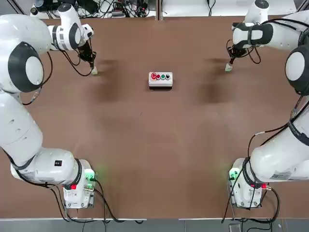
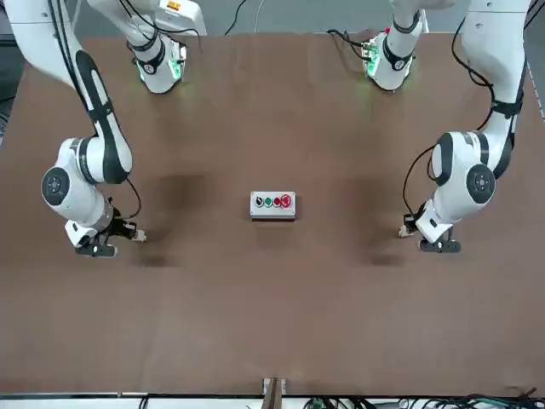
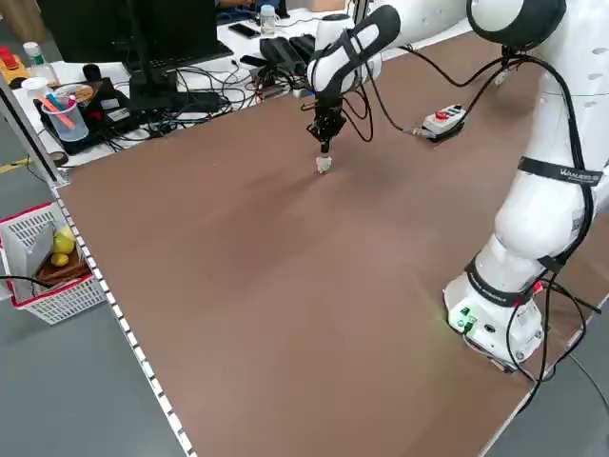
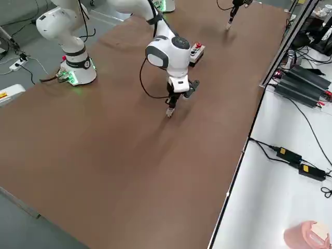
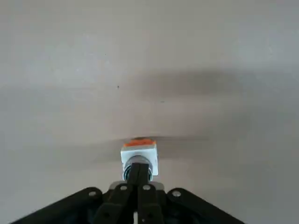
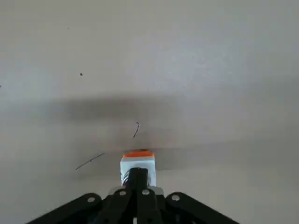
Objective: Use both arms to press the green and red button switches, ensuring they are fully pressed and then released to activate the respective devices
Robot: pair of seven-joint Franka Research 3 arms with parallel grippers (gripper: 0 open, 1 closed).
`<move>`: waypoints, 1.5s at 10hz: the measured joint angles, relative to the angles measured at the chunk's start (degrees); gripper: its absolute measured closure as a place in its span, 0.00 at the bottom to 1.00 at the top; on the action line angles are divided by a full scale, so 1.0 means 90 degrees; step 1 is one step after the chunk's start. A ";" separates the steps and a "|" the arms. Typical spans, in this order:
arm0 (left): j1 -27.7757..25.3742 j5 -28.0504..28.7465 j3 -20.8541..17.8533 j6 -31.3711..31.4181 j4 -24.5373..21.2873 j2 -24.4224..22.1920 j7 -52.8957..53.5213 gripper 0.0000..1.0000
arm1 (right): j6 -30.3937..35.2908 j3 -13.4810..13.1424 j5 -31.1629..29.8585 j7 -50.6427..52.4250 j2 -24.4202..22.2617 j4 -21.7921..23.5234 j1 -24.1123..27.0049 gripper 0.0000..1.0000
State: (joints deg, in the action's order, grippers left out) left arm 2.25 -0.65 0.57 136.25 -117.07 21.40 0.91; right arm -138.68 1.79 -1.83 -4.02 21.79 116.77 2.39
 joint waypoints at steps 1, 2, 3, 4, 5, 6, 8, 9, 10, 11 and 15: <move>-0.0001 0.0000 0.0000 -0.0019 0.0004 -0.0013 0.0000 0.99 | 0.0001 0.0000 0.0000 0.0000 -0.0001 0.0000 0.0000 0.99; -0.0001 0.0000 0.0000 -0.0055 0.0008 -0.0037 0.0000 0.99 | 0.0000 0.0000 0.0000 0.0000 -0.0002 0.0000 0.0000 0.99; -0.0001 0.0000 0.0000 -0.0110 0.0018 -0.0051 0.0000 0.99 | 0.0000 0.0000 0.0000 0.0000 -0.0008 -0.0002 0.0000 0.99; -0.0002 0.0000 0.0000 -0.0186 0.0033 -0.0063 0.0000 0.99 | 0.0082 0.0000 0.0000 0.0000 -0.0013 -0.0019 0.0000 0.99; -0.0002 0.0000 -0.0001 -0.0252 0.0038 -0.0075 0.0000 0.99 | 0.0295 0.0000 0.0000 0.0000 -0.0017 -0.0078 0.0000 0.99; -0.0002 0.0000 -0.0001 -0.0294 0.0053 -0.0082 -0.0007 0.99 | 0.0492 0.0000 0.0000 0.0000 -0.0019 -0.0145 0.0000 0.99; -0.0003 0.0000 -0.0002 -0.0393 0.0146 -0.0090 -0.0013 0.99 | 0.0566 0.0000 0.0000 0.0000 -0.0019 -0.0171 0.0000 0.99; -0.0003 0.0000 -0.0002 -0.0500 0.0212 -0.0104 -0.0013 0.99 | 0.0569 0.0000 0.0000 0.0000 -0.0019 -0.0171 0.0000 0.99; -0.0003 0.0000 -0.0003 -0.0582 0.0256 -0.0123 -0.0013 0.99 | 0.0570 0.0000 0.0000 0.0000 -0.0019 -0.0171 0.0000 0.99; -0.0003 0.0000 -0.0003 -0.0668 0.0298 -0.0152 -0.0013 0.99 | 0.0571 0.0000 0.0000 0.0000 -0.0019 -0.0172 0.0000 0.99; -0.0003 0.0000 -0.0004 -0.1911 0.1063 -0.0718 -0.0007 0.74 | 0.0760 0.0005 0.0028 -0.0095 -0.0077 -0.0302 -0.0004 0.98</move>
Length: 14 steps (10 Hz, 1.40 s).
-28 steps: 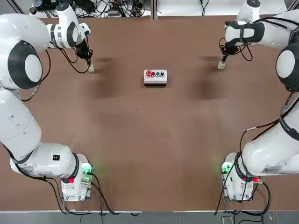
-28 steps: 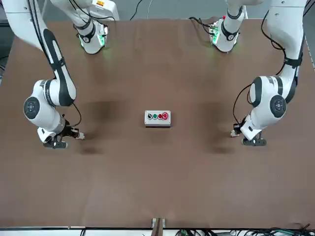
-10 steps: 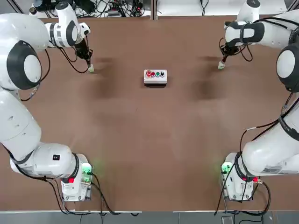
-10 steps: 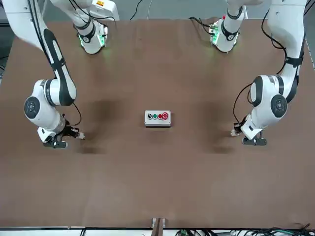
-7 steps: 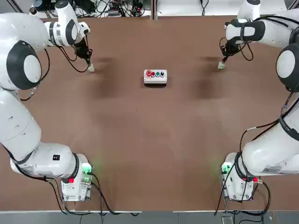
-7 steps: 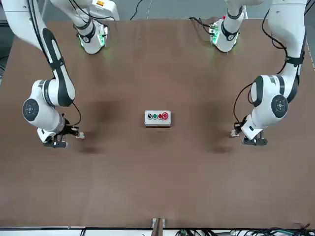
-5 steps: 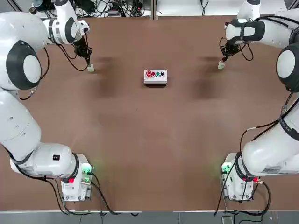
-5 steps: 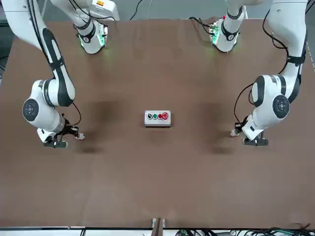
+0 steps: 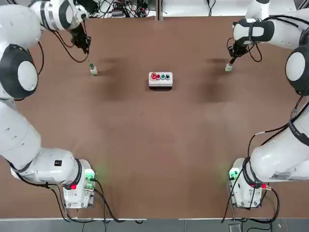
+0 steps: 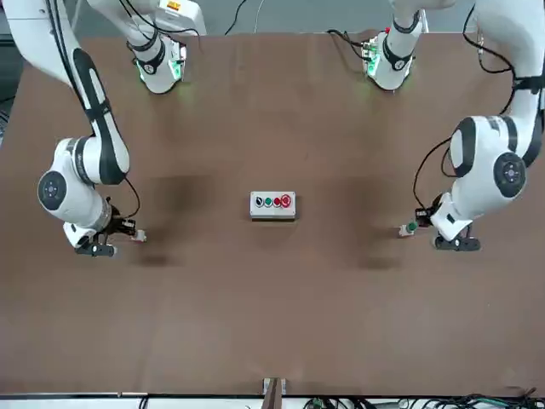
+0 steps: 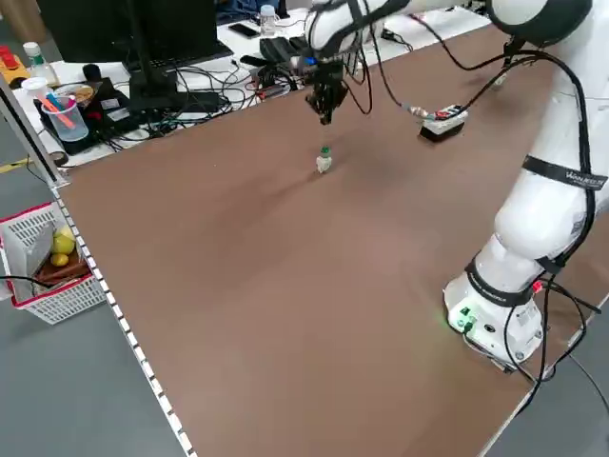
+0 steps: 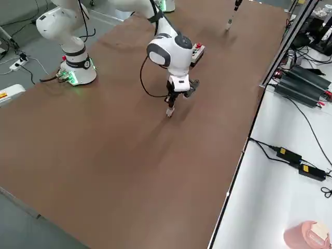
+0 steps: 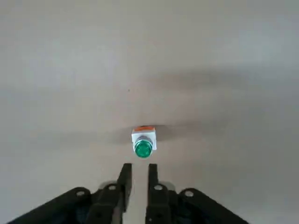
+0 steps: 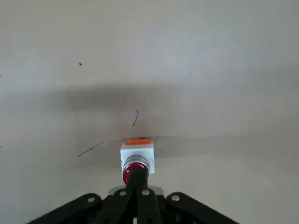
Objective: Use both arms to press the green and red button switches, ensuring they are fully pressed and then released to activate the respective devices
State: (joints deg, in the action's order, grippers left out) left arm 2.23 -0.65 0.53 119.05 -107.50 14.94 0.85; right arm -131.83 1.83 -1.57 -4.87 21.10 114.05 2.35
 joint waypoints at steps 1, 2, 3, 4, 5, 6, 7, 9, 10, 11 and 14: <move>0.0001 0.0000 0.0001 -0.0542 0.0398 -0.0110 -0.0009 0.60 | 0.0225 0.0008 0.0008 -0.0140 -0.0097 -0.0134 -0.0017 0.85; 0.0005 0.0000 0.0004 -0.1056 0.0819 -0.0174 -0.0017 0.45 | 0.0386 0.0019 0.0010 -0.0246 -0.0242 -0.0229 -0.0063 0.71; 0.0004 0.0000 0.0004 -0.1427 0.1210 -0.0211 -0.0023 0.29 | 0.0478 0.0039 0.0010 -0.0309 -0.0413 -0.0261 -0.0113 0.56; 0.0000 0.0000 0.0003 -0.1665 0.1526 -0.0259 -0.0028 0.16 | 0.0574 0.0050 0.0011 -0.0332 -0.0570 -0.0267 -0.0139 0.42; -0.0003 0.0000 0.0000 -0.1791 0.1709 -0.0372 -0.0034 0.02 | 0.0669 0.0048 0.0006 -0.0335 -0.0702 -0.0268 -0.0142 0.26; -0.0003 0.0000 0.0000 -0.1894 0.1785 -0.0537 -0.0045 0.00 | 0.0775 0.0041 -0.0002 -0.0332 -0.0828 -0.0270 -0.0141 0.13; -0.0002 0.0000 0.0002 -0.2047 0.1815 -0.0709 -0.0051 0.00 | 0.0919 0.0032 -0.0020 -0.0305 -0.0961 -0.0274 -0.0138 0.00; -0.0002 -0.0005 0.0004 -0.2671 0.2224 -0.0848 -0.0051 0.00 | 0.1372 0.0012 -0.0095 -0.0083 -0.1314 -0.0286 -0.0105 0.00; -0.0002 -0.0007 0.0006 -0.2934 0.2537 -0.0860 -0.0052 0.00 | 0.1622 -0.0001 -0.0102 0.0080 -0.1514 -0.0291 -0.0068 0.00; -0.0001 -0.0008 0.0012 -0.3088 0.2775 -0.0870 -0.0052 0.00 | 0.1880 -0.0007 -0.0138 0.0170 -0.1715 -0.0303 -0.0028 0.00; 0.0003 -0.0009 0.0035 -0.3248 0.2958 -0.0940 -0.0052 0.00 | 0.2908 0.0025 -0.0186 0.0093 -0.2295 -0.0583 -0.0015 0.00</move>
State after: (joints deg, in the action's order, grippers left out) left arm 2.25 -0.72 0.85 89.83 -80.88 6.48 0.38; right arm -105.66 2.06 -3.24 -4.04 0.44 108.80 2.22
